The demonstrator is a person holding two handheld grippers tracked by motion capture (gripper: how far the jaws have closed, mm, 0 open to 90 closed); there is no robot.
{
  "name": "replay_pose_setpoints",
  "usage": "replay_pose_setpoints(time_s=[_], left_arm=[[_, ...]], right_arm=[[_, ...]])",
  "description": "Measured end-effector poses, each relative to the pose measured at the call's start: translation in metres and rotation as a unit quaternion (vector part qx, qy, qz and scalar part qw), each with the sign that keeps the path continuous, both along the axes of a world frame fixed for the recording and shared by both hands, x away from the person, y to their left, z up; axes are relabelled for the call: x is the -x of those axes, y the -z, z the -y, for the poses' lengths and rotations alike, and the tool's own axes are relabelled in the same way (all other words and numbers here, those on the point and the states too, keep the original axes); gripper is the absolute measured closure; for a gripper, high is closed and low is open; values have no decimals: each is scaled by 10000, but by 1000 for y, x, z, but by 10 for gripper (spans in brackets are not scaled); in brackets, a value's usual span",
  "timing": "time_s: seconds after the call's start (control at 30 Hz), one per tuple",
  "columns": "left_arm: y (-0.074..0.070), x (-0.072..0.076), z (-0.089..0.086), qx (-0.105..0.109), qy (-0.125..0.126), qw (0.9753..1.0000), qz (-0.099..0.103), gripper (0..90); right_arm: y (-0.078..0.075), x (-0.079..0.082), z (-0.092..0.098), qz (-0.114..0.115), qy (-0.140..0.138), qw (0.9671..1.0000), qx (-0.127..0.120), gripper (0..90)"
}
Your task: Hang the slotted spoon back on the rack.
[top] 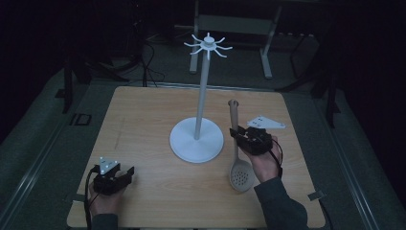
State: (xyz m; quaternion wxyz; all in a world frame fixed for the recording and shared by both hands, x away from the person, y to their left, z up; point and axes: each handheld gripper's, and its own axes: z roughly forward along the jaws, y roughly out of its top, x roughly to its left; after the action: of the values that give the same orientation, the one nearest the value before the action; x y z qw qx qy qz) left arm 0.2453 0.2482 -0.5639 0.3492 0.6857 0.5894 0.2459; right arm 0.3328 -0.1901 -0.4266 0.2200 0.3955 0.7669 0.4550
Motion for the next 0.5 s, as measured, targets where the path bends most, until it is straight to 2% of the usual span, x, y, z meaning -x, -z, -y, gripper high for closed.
replay_pose_setpoints(time_s=[0.5], left_arm=[[0, 0, 0, -2, 1, 10000, 1, 421]], right_arm=[[-11, -1, -2, 200, -20, 9997, -160, 733]])
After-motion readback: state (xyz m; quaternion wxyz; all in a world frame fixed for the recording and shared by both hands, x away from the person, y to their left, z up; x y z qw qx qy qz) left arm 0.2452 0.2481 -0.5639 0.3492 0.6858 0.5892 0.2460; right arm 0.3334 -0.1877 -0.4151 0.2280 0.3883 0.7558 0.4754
